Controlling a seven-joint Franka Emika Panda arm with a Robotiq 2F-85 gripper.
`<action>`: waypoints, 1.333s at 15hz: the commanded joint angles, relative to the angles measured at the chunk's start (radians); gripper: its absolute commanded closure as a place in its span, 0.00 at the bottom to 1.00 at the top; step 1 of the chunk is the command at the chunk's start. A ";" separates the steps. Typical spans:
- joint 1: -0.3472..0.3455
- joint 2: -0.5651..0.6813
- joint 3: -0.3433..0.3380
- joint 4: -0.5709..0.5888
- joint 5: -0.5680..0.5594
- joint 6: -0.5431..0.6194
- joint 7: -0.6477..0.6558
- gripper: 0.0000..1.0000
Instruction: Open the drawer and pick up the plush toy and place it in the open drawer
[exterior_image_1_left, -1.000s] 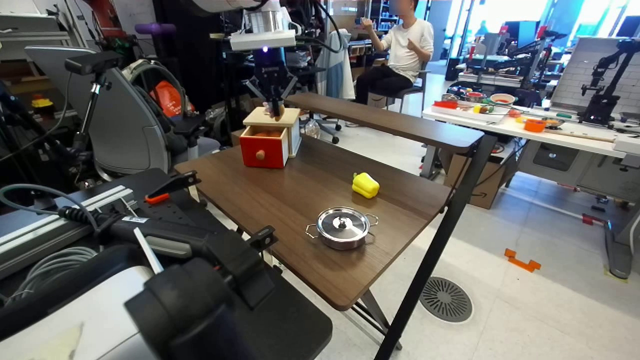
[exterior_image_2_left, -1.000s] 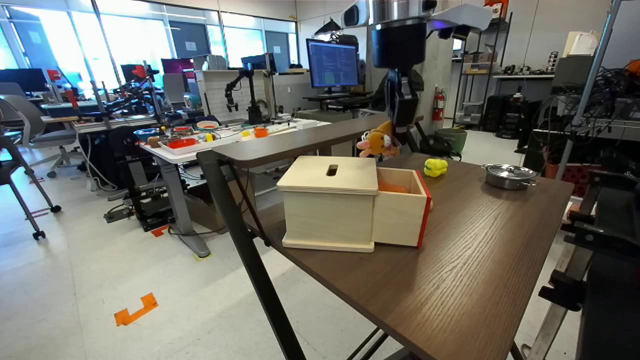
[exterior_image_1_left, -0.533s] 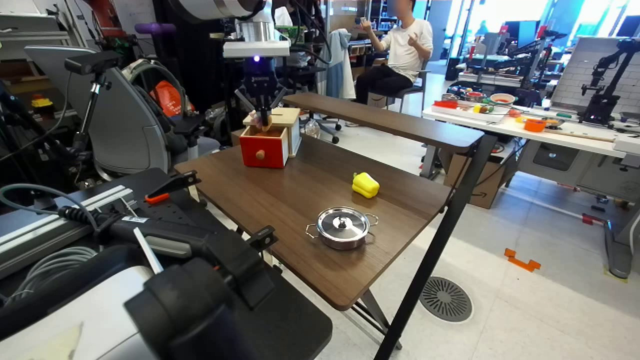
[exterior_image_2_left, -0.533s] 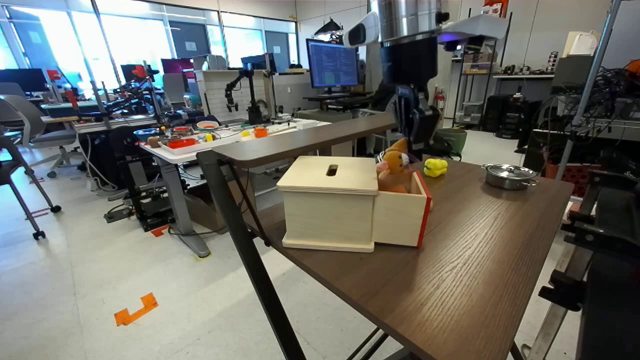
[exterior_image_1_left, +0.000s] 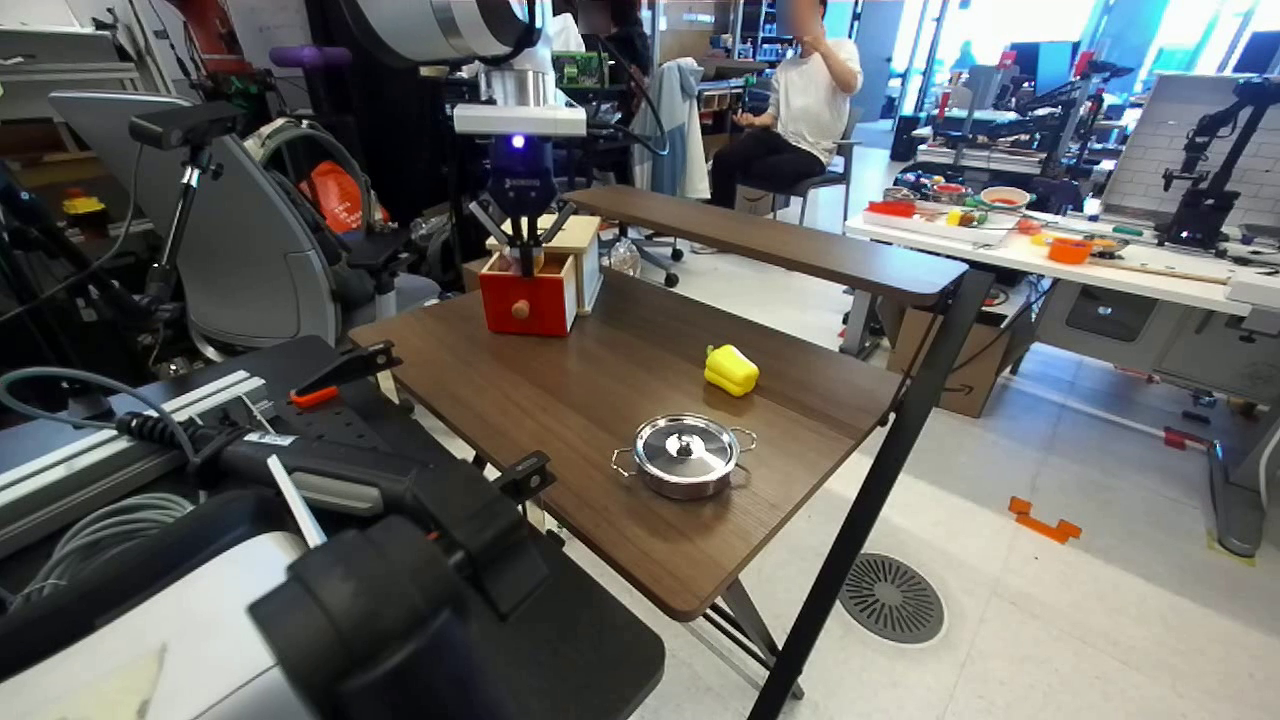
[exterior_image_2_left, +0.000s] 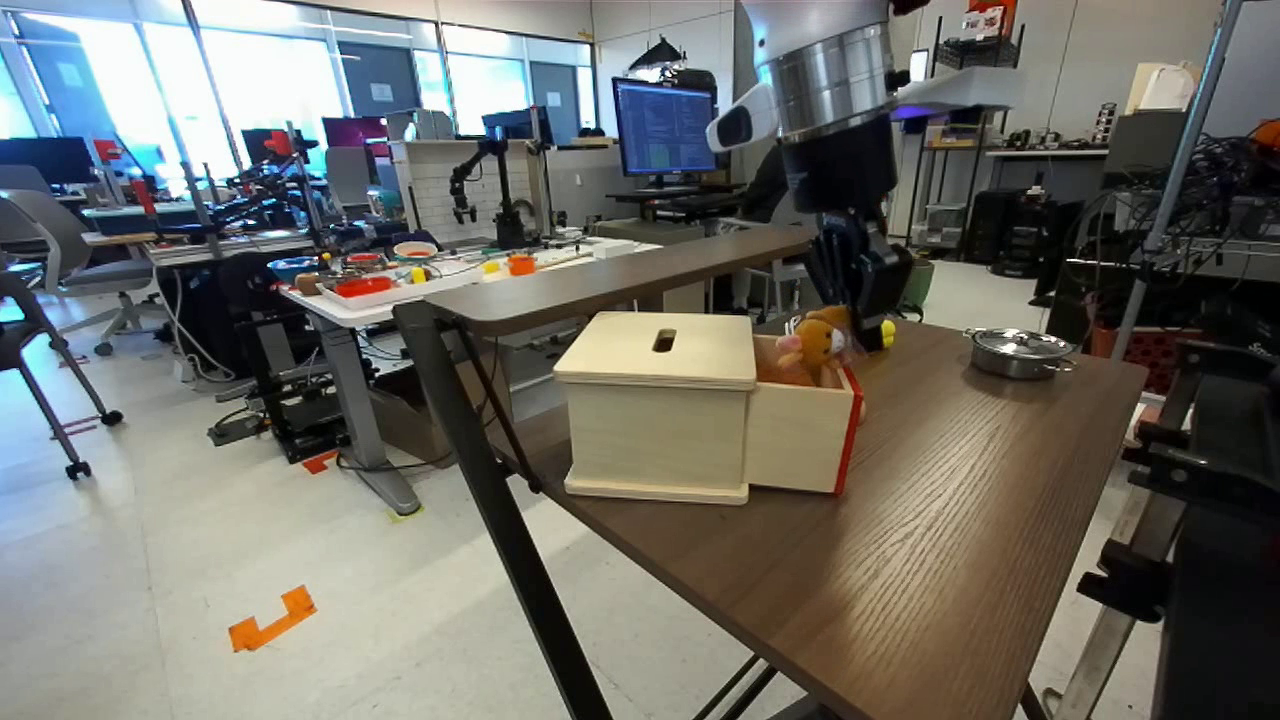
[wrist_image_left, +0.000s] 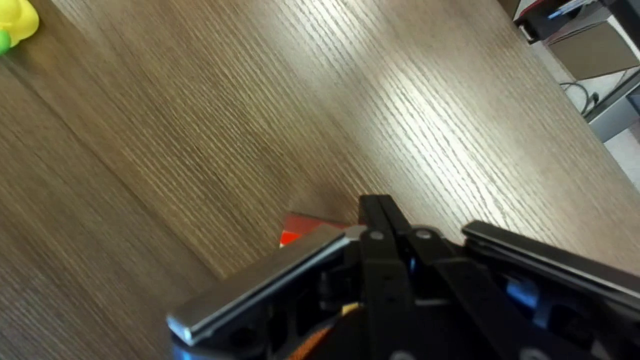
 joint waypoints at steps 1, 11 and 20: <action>-0.004 0.037 0.001 0.048 -0.013 -0.062 -0.022 1.00; 0.008 0.051 -0.010 0.094 -0.046 -0.111 -0.009 1.00; 0.021 0.065 -0.020 0.123 -0.100 -0.114 -0.009 1.00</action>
